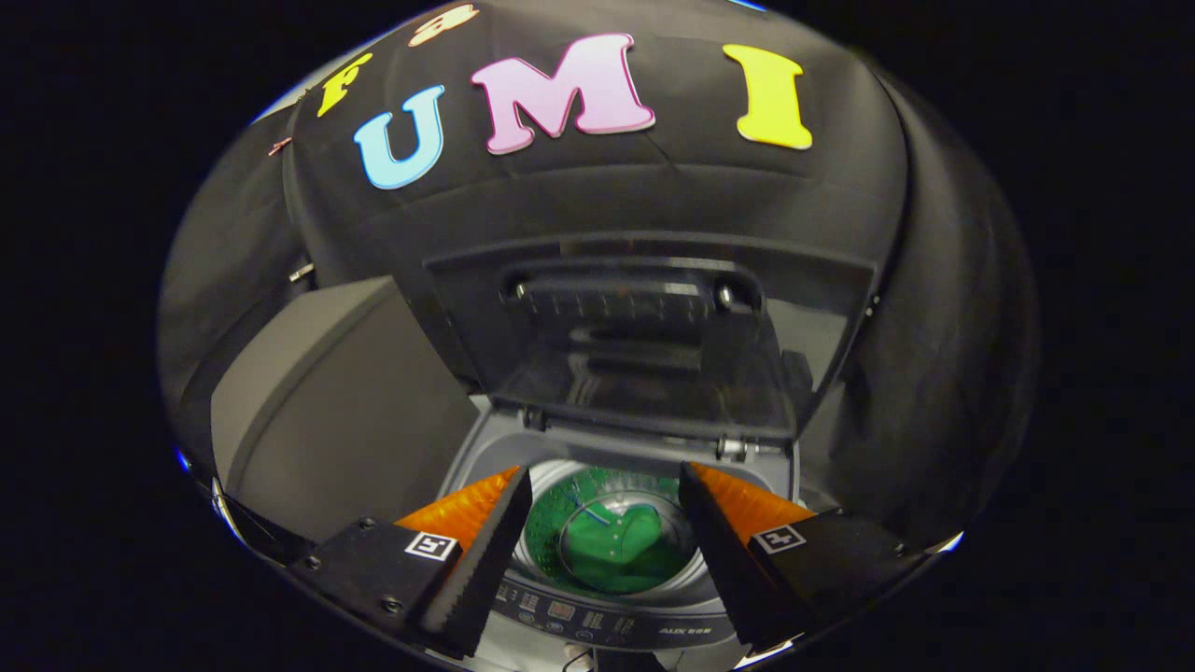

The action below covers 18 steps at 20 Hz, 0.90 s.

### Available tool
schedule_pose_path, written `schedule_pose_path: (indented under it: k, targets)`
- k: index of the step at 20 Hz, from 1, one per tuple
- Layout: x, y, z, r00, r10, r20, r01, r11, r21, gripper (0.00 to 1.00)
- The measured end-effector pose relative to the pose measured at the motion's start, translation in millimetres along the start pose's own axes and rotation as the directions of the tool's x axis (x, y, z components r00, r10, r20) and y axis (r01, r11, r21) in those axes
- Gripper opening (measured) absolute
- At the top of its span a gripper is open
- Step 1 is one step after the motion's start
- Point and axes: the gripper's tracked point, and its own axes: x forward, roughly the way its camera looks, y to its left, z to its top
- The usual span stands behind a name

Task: Put the clothes into the washing machine and then close the washing machine lid.

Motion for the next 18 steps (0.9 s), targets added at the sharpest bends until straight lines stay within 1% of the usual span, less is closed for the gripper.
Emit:
schedule_pose_path:
  k: [2, 4, 5, 6, 7, 9, 11, 12, 13, 14, 15, 18]
  targets:
    - [0.5, 15.6, 49.9, 0.997, 0.019, 0.078, -0.018, 1.0, -0.012, 0.99]
    - [7.5, 26.8, 112.1, 0.98, 0.036, 0.196, -0.03, 0.999, -0.036, 0.99]
    - [16.8, 26.6, 144.5, 0.969, 0.023, 0.244, -0.011, 0.998, -0.054, 0.99]
    - [30.0, 18.6, 157.6, 0.965, -0.022, 0.261, 0.042, 0.996, -0.074, 0.99]
    - [41.2, 9.3, 165.5, 0.963, -0.053, 0.266, 0.078, 0.993, -0.084, 0.99]
    - [70.2, -4.6, 169.1, 0.965, -0.083, 0.25, 0.101, 0.993, -0.062, 0.99]
    - [92.8, -21.6, 149.8, 0.982, -0.131, 0.139, 0.139, 0.989, -0.046, 1.0]
    - [102.4, -19.1, 148.5, 0.985, -0.102, 0.14, 0.1, 0.995, 0.024, 0.99]
    - [108.7, -20.4, 144.4, 0.986, -0.101, 0.135, 0.089, 0.992, 0.088, 1.0]
    - [107.4, -23.9, 140.1, 0.985, -0.115, 0.131, 0.106, 0.991, 0.077, 1.0]
    - [104.8, -22.0, 137.3, 0.986, -0.108, 0.129, 0.101, 0.993, 0.056, 1.0]
    - [104.3, -21.6, 138.8, 0.984, -0.113, 0.135, 0.106, 0.993, 0.059, 1.0]
